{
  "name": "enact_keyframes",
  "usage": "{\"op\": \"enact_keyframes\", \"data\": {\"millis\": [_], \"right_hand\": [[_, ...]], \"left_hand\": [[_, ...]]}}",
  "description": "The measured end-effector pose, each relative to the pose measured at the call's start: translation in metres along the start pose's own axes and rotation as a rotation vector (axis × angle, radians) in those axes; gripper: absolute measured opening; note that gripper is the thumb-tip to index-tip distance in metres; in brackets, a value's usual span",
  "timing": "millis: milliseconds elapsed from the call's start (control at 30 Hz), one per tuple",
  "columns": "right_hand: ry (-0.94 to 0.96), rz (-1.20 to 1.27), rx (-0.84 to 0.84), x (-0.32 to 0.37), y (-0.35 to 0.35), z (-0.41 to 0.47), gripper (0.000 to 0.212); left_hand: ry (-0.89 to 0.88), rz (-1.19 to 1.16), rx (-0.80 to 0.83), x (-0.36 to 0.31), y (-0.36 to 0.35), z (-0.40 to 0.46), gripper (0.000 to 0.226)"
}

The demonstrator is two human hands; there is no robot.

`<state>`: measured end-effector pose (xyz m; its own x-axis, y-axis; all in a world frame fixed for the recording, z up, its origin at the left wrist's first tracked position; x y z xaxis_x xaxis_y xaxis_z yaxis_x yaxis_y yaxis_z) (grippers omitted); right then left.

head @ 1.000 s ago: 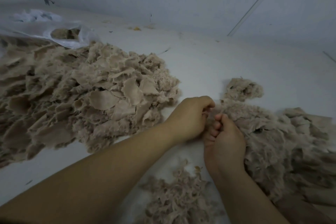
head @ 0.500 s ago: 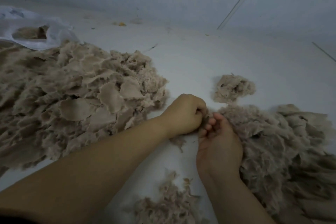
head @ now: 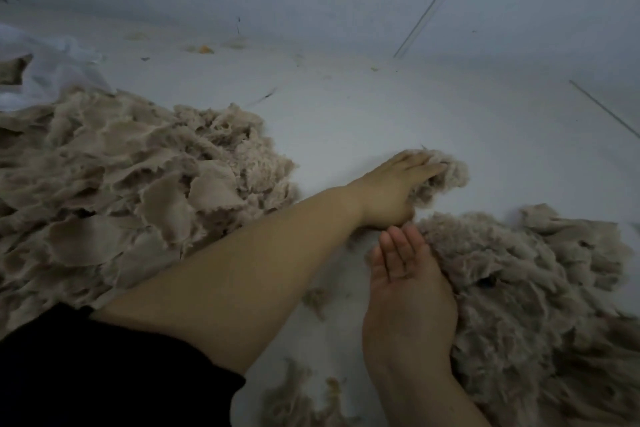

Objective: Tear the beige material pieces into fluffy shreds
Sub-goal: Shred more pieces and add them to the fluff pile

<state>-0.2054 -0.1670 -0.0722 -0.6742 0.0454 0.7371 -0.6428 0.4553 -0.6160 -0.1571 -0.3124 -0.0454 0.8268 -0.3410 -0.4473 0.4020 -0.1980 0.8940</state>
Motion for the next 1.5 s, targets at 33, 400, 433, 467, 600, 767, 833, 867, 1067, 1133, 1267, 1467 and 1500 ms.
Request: {"op": "enact_keyframes", "data": {"millis": [33,400,433,467,600,767,833,867,1067,1133,1267,1467,1500], "right_hand": [[0.001,-0.002,0.003,-0.001,0.000,0.001,0.028],[0.056,-0.072,-0.002,0.002,0.002,0.000,0.025],[0.068,-0.067,0.013,0.003,0.001,-0.001,0.026],[0.089,-0.068,0.032,0.005,0.000,-0.003,0.026],[0.169,-0.092,0.180,0.006,-0.005,-0.012,0.027],[0.125,-0.091,0.357,0.000,-0.014,-0.016,0.025],[0.057,-0.161,0.375,-0.007,-0.014,-0.015,0.024],[0.035,-0.204,0.381,-0.011,-0.013,-0.014,0.024],[0.029,-0.217,0.327,-0.010,-0.008,-0.002,0.021],[0.047,-0.200,0.301,-0.006,-0.007,0.000,0.022],[0.131,-0.289,0.329,-0.006,-0.007,-0.009,0.018],[0.262,-0.469,0.550,-0.003,-0.016,-0.022,0.010],[0.257,-0.488,0.582,-0.004,-0.017,-0.022,0.011]], "left_hand": [[0.010,-0.009,0.032,0.000,-0.002,0.004,0.074],[-0.092,-0.061,-0.083,0.000,-0.008,-0.088,0.032],[-0.100,-0.079,-0.094,0.000,-0.009,-0.102,0.031],[-0.107,-0.095,-0.109,0.001,-0.010,-0.115,0.030],[-0.077,-0.157,-0.187,0.002,-0.015,-0.162,0.024],[-0.118,-0.228,-0.231,-0.005,-0.016,-0.202,0.041],[-0.088,-0.260,-0.302,-0.002,-0.015,-0.212,0.038],[-0.057,-0.293,-0.361,0.002,-0.013,-0.216,0.036],[0.236,-0.545,-0.637,0.030,-0.002,-0.233,0.024],[0.264,-0.593,-0.705,0.036,-0.001,-0.240,0.021],[0.236,-0.572,-0.826,0.032,0.007,-0.243,0.017],[0.254,-0.774,-0.716,0.017,0.010,-0.219,0.031],[0.274,-0.854,-0.692,0.020,0.007,-0.218,0.033]]}}
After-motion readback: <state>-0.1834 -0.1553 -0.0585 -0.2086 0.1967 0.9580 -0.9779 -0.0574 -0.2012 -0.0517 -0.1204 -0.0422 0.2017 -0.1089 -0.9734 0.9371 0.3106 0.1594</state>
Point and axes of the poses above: each hand's wrist, its own z-axis towards the middle knuckle, its own y-axis out of the back of the hand, x = y × z, the point moved 5 cm from there along z, towards the middle knuckle, and after that the axes turned 9 degrees about y, right-handed, at the moved point
